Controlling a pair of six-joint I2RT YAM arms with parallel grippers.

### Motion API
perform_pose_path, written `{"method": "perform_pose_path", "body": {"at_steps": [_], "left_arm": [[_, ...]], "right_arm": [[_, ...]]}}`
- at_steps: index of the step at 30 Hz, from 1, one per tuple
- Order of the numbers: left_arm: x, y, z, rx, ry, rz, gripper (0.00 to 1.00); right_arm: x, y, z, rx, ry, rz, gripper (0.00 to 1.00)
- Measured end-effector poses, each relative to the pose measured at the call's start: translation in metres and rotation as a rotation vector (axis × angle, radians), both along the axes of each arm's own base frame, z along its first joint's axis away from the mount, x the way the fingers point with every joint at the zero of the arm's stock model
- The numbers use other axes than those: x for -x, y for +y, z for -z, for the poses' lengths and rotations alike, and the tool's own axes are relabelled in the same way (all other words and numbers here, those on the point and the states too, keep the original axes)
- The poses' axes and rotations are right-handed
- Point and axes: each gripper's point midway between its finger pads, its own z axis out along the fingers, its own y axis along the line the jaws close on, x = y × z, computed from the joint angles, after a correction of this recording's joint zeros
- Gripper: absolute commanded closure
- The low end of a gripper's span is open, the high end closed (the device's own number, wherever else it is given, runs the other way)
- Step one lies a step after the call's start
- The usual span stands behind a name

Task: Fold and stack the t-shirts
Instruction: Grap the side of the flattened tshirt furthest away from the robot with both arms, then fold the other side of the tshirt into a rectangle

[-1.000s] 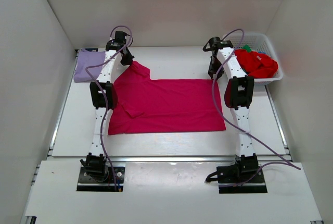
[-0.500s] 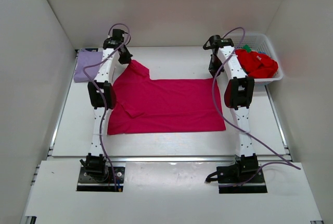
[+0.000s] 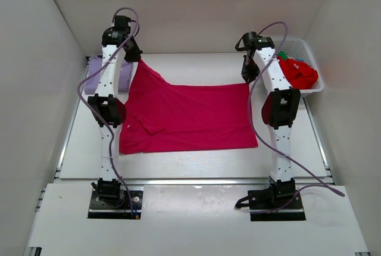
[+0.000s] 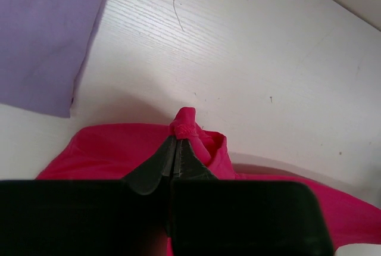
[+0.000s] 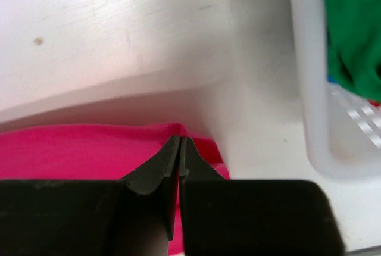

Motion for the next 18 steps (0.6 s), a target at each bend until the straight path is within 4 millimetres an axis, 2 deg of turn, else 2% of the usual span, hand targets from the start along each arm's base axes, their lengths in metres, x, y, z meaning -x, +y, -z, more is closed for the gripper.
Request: {"method": "perform_pose_path", "body": {"at_steps": [4,7,9,11,15,18], "left_arm": [[0.011,0.001,-0.017,-0.005,-0.004,0.007,1.00],[0.017,-0.001,-0.021,-0.011,0.005,0.015,1.00],[0.020,-0.002,-0.019,-0.020,0.018,0.017,1.00],[0.024,-0.006,-0.014,-0.029,0.037,0.025,1.00],[0.039,-0.012,0.003,-0.045,0.115,0.046,1.00],[0.048,-0.014,0.010,-0.055,0.154,0.055,1.00]], "right_arm": [[0.017,0.000,-0.030,-0.016,-0.034,-0.024,1.00],[0.034,0.000,-0.032,-0.010,-0.026,-0.045,1.00],[0.049,-0.001,-0.021,-0.004,0.001,-0.054,1.00],[0.067,-0.002,-0.002,-0.007,0.033,-0.067,1.00],[0.105,-0.002,0.030,-0.025,0.110,-0.088,1.00],[0.111,-0.003,0.036,-0.027,0.096,-0.103,1.00]]}}
